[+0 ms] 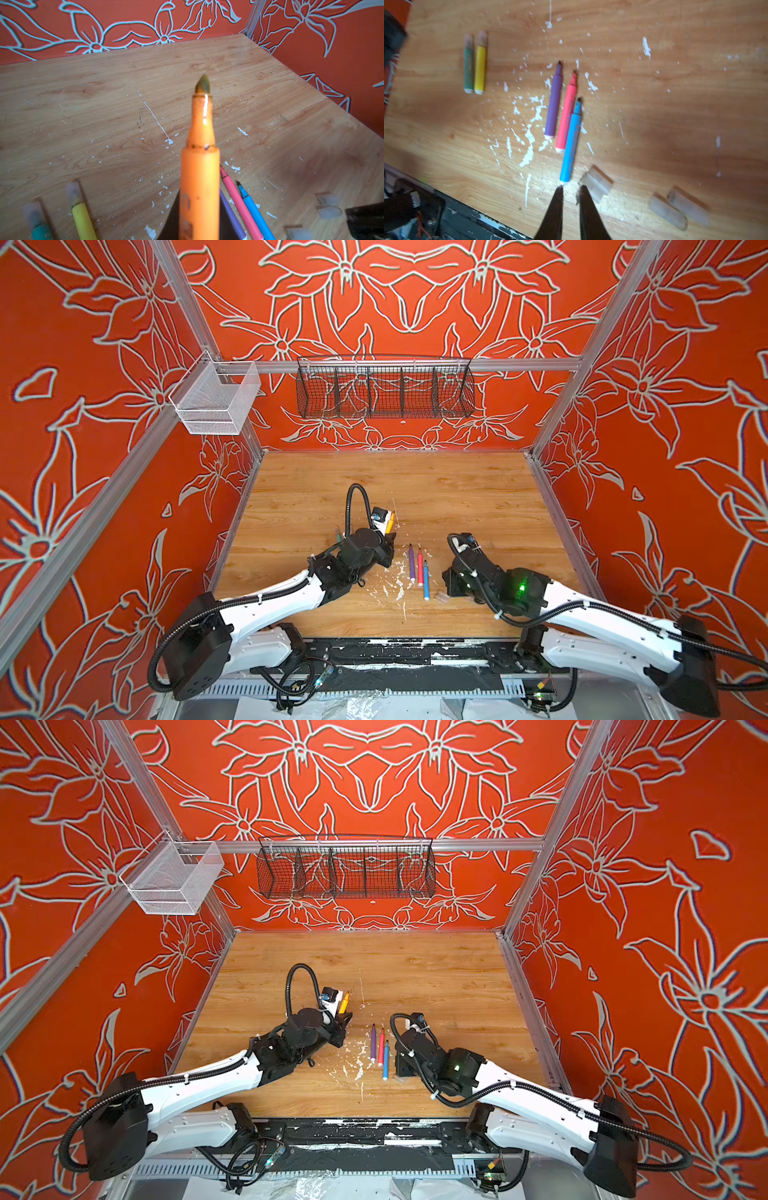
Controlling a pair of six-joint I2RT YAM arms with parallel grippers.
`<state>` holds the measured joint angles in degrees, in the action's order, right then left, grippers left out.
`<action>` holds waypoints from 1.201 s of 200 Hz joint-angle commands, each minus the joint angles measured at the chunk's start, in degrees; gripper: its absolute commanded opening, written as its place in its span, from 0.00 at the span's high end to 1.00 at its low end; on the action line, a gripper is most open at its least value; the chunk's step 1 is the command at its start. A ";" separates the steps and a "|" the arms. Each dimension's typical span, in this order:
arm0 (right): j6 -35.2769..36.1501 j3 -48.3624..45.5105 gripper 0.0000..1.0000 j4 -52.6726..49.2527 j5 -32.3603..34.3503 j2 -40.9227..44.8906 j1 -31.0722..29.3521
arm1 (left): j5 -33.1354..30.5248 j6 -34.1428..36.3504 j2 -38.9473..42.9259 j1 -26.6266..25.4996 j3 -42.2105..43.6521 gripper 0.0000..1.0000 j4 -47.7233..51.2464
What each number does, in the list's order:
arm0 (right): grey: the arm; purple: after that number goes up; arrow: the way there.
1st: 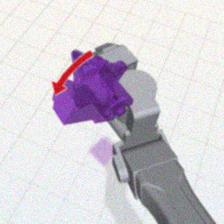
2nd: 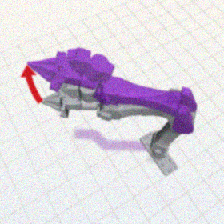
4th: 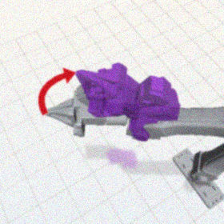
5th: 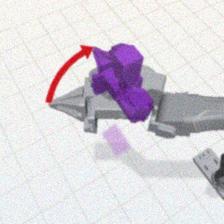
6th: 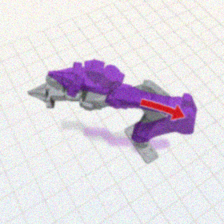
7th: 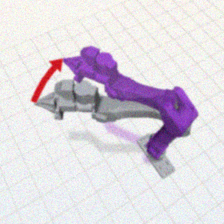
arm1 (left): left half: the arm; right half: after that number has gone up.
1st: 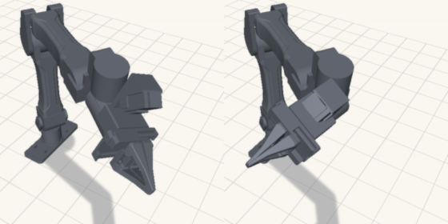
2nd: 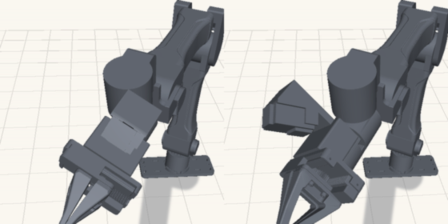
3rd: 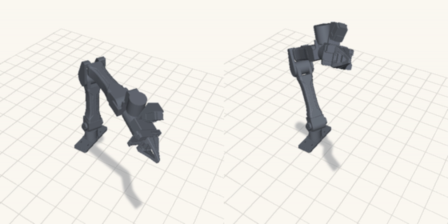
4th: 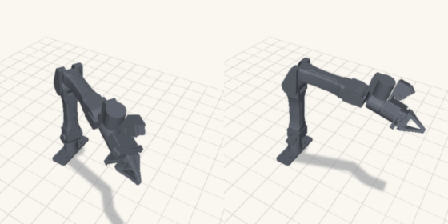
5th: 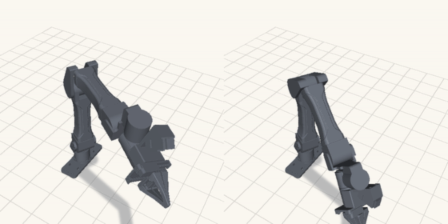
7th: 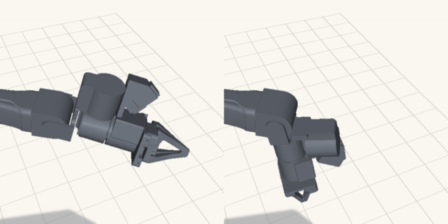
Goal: Insert the pens into the pen caps
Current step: 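Move the right gripper over the clear caps beside the blue marker, then lower the right gripper and grasp a clear cap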
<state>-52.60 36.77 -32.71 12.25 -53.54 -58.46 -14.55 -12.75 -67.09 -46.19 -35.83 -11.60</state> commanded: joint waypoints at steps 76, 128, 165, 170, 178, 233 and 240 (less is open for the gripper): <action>-11.29 -3.55 0.98 -3.80 4.91 -6.83 -12.55 | -0.87 -0.45 4.50 0.05 1.39 1.00 -0.61; -12.12 -4.19 0.98 -2.36 6.11 -13.15 -12.82 | -1.10 -0.42 4.18 0.05 1.10 1.00 -0.26; -12.95 -4.82 0.98 -0.77 7.35 -16.60 -12.78 | -1.27 -0.43 4.02 0.02 0.92 1.00 0.06; -12.80 -4.83 0.98 -0.52 7.35 -17.03 -12.79 | -1.27 -0.43 3.99 0.05 1.02 1.00 -0.09; -12.86 -4.71 0.98 -0.19 7.43 -17.71 -12.76 | -1.19 -0.42 3.91 0.05 0.96 1.00 -0.18; -12.53 -5.56 0.97 2.63 7.96 -19.77 -11.30 | -1.36 -0.25 3.76 0.05 0.84 1.00 0.00; -12.45 -5.77 0.97 3.16 7.88 -20.00 -10.93 | -1.27 -0.20 3.64 0.05 0.77 1.00 -0.01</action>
<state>-63.77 32.42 -30.98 18.13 -72.58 -70.41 -15.38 -12.88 -63.81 -46.19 -34.81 -11.57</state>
